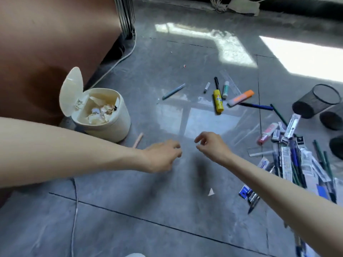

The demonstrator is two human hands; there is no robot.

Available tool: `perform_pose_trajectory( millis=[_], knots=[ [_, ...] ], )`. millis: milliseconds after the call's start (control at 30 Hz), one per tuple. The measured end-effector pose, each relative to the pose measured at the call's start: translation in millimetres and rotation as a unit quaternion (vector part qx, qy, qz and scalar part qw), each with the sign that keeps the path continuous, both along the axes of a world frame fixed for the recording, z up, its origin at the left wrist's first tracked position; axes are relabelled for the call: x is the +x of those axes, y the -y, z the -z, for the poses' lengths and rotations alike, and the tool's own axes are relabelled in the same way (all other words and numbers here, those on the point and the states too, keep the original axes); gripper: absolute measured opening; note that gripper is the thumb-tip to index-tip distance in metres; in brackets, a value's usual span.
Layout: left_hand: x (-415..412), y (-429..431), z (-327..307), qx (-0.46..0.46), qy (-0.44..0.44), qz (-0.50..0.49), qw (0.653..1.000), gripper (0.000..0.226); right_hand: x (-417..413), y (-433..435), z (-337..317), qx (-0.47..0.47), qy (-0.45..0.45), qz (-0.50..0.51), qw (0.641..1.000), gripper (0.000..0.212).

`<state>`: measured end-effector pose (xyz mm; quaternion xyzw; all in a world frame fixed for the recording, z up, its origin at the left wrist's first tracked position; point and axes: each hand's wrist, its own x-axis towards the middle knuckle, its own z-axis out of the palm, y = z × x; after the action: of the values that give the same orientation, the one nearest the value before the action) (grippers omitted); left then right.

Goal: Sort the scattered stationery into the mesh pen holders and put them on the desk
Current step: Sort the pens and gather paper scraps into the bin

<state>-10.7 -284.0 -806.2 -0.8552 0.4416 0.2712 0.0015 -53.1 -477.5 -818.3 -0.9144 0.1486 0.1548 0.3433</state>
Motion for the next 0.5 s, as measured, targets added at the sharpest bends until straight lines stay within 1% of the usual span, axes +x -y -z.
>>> perform_pose_trajectory(
  millis=[67, 133, 200, 300, 400, 500],
  knots=[
    [-19, 23, 11, 0.009, -0.035, 0.046, 0.998, 0.037, -32, 19, 14, -0.032, -0.059, -0.038, 0.997, 0.016],
    [-37, 42, 19, 0.003, -0.064, 0.04, 0.997, 0.031, -59, 31, 20, -0.03, -0.092, -0.069, 0.993, 0.013],
    [-53, 56, 24, 0.0, -0.084, 0.026, 0.996, 0.025, -82, 37, 20, -0.011, -0.113, -0.093, 0.989, 0.019],
    [-62, 57, 27, 0.015, -0.09, 0.032, 0.995, 0.02, -100, 32, 24, -0.014, -0.118, -0.138, 0.983, 0.028],
    [-63, 56, 26, 0.018, -0.073, 0.056, 0.996, 0.02, -108, 22, 30, -0.066, -0.092, -0.15, 0.982, 0.036],
    [-64, 53, 26, 0.0, -0.062, 0.076, 0.995, 0.017, -106, 17, 30, -0.071, -0.087, -0.131, 0.985, 0.027]
  ],
)
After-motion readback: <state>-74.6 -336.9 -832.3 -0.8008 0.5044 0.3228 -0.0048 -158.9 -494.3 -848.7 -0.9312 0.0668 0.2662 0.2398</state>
